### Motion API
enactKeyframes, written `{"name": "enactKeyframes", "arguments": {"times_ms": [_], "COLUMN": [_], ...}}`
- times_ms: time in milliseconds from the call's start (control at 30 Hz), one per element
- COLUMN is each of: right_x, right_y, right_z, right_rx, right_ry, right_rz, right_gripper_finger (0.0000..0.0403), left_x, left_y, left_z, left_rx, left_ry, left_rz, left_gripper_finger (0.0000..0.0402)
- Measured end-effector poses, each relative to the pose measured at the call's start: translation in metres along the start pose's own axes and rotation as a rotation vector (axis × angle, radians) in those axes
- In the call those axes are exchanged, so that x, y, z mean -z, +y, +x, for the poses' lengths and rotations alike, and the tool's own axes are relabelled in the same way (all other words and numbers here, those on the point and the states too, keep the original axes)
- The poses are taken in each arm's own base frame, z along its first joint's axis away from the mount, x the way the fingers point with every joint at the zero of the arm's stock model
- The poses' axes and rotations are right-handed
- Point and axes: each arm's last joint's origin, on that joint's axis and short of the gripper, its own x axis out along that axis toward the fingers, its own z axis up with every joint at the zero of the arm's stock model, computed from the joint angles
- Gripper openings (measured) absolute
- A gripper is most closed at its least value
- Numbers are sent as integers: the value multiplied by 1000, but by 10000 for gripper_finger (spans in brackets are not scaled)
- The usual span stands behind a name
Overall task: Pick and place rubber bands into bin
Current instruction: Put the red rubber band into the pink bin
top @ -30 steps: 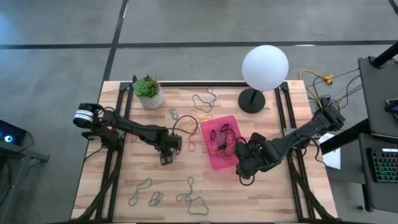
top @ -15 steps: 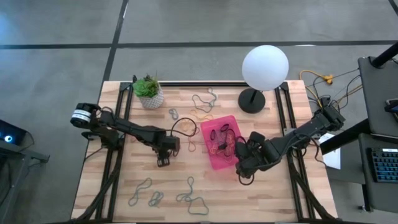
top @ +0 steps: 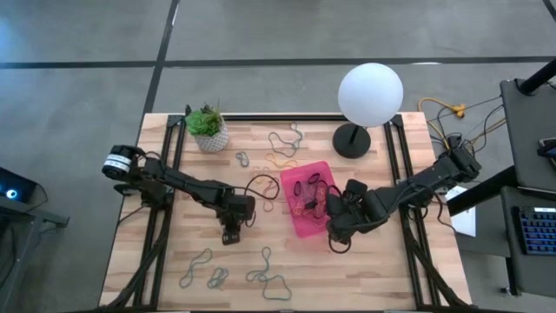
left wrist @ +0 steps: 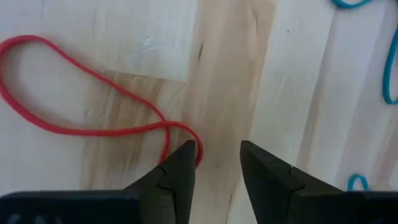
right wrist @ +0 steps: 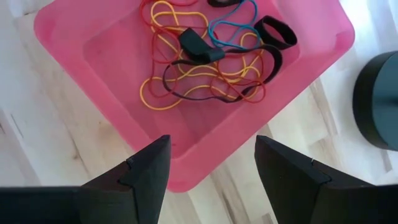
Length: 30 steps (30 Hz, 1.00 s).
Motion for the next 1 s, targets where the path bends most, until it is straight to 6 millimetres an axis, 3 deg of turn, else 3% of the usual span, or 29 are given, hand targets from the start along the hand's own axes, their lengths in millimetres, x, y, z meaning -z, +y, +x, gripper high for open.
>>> {"name": "enactKeyframes", "arguments": {"times_ms": [833, 1000], "right_x": [4, 6], "right_y": [-1, -1], "right_z": [6, 9], "right_rx": [18, 25], "right_ry": [16, 23], "right_rz": [-17, -18], "right_gripper_finger": [219, 219], "left_x": [-5, -6], "left_y": [10, 11], "left_z": [-2, 2], "left_rx": [-373, -401], "left_ry": [-179, -180], "left_rz": [4, 12], "left_gripper_finger": [111, 83]}}
